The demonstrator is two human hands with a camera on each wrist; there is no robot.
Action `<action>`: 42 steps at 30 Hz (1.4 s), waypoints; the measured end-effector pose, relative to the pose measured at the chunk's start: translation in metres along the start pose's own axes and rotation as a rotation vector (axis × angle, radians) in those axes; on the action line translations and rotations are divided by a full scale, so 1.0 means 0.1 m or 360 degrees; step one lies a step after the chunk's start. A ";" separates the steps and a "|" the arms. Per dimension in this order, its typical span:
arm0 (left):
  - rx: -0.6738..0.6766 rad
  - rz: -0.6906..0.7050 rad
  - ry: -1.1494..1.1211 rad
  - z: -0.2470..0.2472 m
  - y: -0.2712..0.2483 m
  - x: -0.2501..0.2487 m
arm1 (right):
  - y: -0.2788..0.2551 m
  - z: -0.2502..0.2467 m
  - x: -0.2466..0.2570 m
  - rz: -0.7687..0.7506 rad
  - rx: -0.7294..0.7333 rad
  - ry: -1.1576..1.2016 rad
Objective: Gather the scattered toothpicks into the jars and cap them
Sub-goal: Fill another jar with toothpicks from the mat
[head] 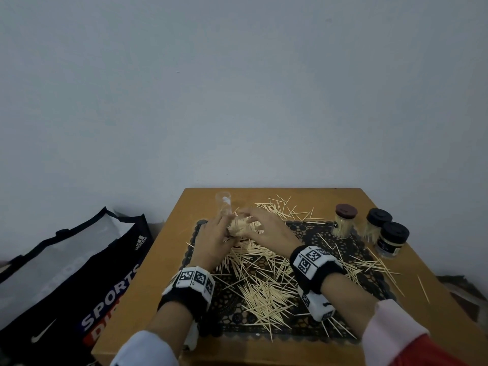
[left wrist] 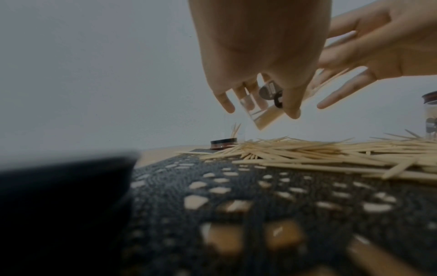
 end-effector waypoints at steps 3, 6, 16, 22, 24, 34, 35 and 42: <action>-0.0063 -0.0212 0.0108 -0.03 0.00 0.03 | -0.01 -0.01 -0.09 0.0215 0.0119 -0.0273; -0.0072 -0.0355 0.0203 -0.04 -0.01 0.03 | -0.05 0.05 -0.24 0.0577 0.0626 -0.0520; -0.0139 -0.0585 0.0322 -0.10 -0.01 0.00 | 0.25 0.20 -0.28 0.1048 0.0626 -0.0509; -0.0133 -0.0723 0.0378 -0.14 -0.04 -0.02 | 0.52 0.31 -0.15 0.1241 0.0522 -0.0837; -0.0116 -0.0718 0.0386 -0.14 -0.04 -0.02 | 0.59 0.37 -0.13 0.1278 0.0589 -0.0953; -0.0043 -0.0682 0.0409 -0.13 -0.04 -0.03 | 0.73 0.52 -0.09 0.1209 0.0522 -0.0911; -0.0044 -0.0678 0.0400 -0.13 -0.03 -0.03 | 0.73 0.51 -0.10 0.1184 0.0500 -0.0878; 0.0039 -0.0686 0.0335 -0.07 -0.01 0.03 | 0.72 0.38 -0.11 0.1064 0.0567 -0.0685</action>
Point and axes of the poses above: each hand's wrist, its own y-axis towards the middle knuckle, its own z-axis out of the palm, x = y × z, the point moved 1 cm from there along y, towards the middle knuckle, and after that the axes turned 5 degrees about -z, right-handed, at the moved point
